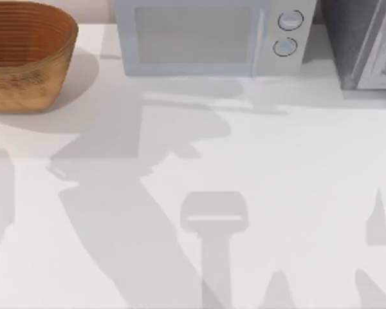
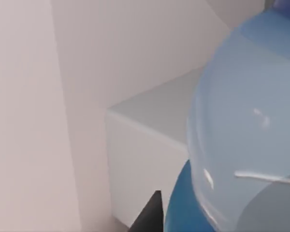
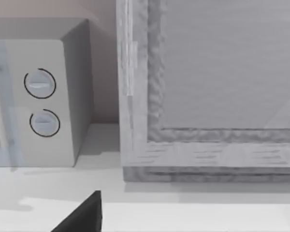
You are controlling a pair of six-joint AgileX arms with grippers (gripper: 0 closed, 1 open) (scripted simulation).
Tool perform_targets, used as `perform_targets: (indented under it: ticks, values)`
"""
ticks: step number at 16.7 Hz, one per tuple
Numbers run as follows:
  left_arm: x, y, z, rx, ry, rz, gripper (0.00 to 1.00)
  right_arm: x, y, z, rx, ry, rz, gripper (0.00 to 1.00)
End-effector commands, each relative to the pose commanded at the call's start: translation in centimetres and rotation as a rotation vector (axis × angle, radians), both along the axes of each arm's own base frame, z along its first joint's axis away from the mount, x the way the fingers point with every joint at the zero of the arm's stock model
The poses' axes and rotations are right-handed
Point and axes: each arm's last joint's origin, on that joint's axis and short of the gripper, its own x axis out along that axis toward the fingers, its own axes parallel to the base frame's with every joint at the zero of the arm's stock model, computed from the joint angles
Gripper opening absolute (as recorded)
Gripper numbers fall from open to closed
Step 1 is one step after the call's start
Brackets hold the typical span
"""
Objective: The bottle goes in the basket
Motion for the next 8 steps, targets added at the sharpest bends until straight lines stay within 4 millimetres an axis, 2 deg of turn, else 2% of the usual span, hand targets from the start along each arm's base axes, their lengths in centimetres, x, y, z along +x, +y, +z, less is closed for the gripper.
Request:
perform_targets:
  ticks: [3, 8]
  values:
    - [-0.8, 2.7, 0.8, 0.007, 0.0, 0.028, 0.0, 0.0, 0.0, 0.0, 0.0, 0.0, 0.0, 1.0]
    - [-0.9, 2.7, 0.8, 0.009, -0.001, 0.029, 0.0, 0.0, 0.0, 0.0, 0.0, 0.0, 0.0, 1.0]
